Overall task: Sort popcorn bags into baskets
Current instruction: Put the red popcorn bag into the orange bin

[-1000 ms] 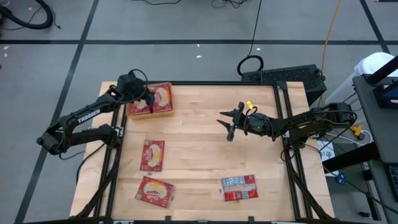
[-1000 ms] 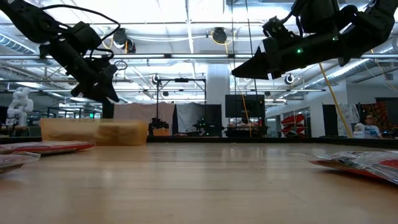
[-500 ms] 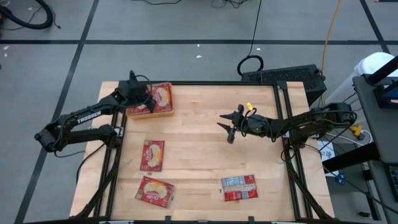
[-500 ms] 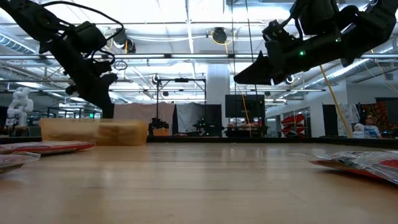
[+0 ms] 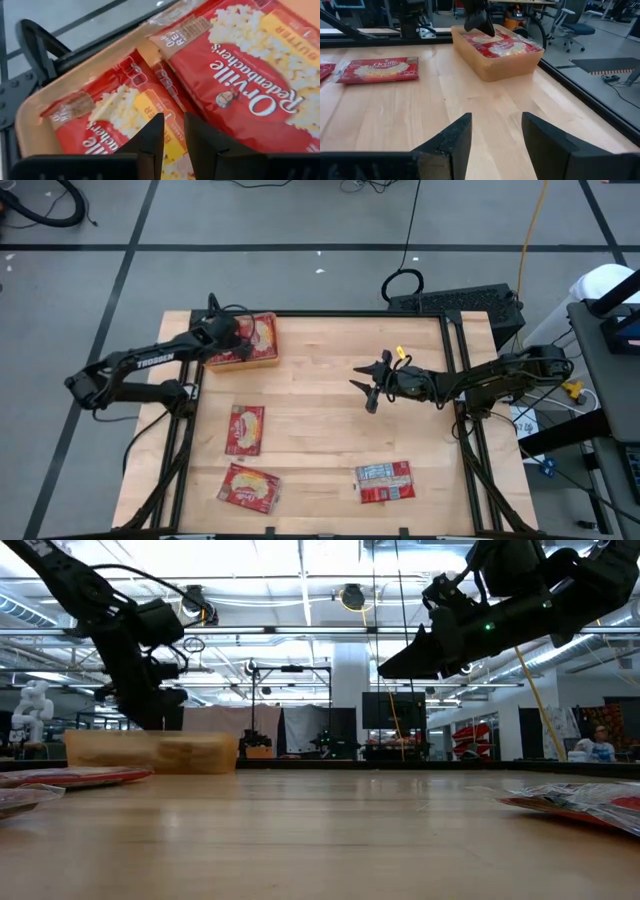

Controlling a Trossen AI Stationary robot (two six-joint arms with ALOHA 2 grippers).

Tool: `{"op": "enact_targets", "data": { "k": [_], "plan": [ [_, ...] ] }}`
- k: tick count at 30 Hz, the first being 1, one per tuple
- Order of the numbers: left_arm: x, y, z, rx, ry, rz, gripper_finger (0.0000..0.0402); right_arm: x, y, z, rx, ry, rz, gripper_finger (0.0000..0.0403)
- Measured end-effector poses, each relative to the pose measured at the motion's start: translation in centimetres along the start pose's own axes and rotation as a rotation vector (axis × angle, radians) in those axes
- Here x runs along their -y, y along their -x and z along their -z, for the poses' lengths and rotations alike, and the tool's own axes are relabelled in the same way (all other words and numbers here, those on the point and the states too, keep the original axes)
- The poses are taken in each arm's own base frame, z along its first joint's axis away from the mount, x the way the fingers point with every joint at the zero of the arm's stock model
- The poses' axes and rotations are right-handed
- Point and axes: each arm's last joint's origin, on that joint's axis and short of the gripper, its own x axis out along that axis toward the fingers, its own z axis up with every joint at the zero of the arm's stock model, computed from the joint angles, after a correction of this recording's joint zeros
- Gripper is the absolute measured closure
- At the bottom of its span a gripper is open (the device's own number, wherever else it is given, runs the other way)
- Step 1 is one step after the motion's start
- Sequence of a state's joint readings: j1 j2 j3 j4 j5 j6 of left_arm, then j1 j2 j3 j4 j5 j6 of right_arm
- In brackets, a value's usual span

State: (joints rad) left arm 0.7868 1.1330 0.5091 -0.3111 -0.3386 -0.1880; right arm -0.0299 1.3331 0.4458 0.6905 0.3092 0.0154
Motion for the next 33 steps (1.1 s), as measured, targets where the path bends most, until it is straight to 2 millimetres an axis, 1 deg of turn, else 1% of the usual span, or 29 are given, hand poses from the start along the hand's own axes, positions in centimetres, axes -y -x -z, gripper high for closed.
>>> {"op": "enact_targets", "data": {
  "k": [8, 15, 20, 23, 26, 28, 33],
  "plan": [
    [0.9, -1.9, 0.0, -0.031, -0.011, 0.032, 0.0325, 0.0, 0.0, 0.1, -0.012, 0.039, 0.000, 0.0238],
    [1.1, -1.9, -0.3, 0.004, -0.041, 0.059, 0.0325, 0.0, 0.0, 0.1, -0.012, 0.051, 0.000, 0.0238],
    [1.4, -1.7, -0.3, 0.010, -0.077, 0.088, 0.0325, 0.0, 0.0, 0.1, -0.013, -0.030, -0.002, 0.0238],
    [1.4, -0.9, -0.4, 0.016, -0.081, 0.103, 0.0325, -0.5, 0.2, 0.4, -0.039, -0.097, -0.024, 0.0238],
    [1.4, 0.6, -0.5, 0.061, -0.079, 0.131, 0.0325, -1.3, 0.6, 0.6, -0.113, -0.161, -0.113, 0.0238],
    [1.4, 1.8, -0.7, 0.108, -0.078, 0.150, 0.0325, -2.0, 0.9, 0.6, -0.203, -0.213, -0.167, 0.0238],
    [1.6, 4.9, -0.9, 0.249, -0.082, 0.227, 0.0325, -4.3, 2.1, 0.8, -0.508, -0.315, -0.281, 0.0238]
  ]
}}
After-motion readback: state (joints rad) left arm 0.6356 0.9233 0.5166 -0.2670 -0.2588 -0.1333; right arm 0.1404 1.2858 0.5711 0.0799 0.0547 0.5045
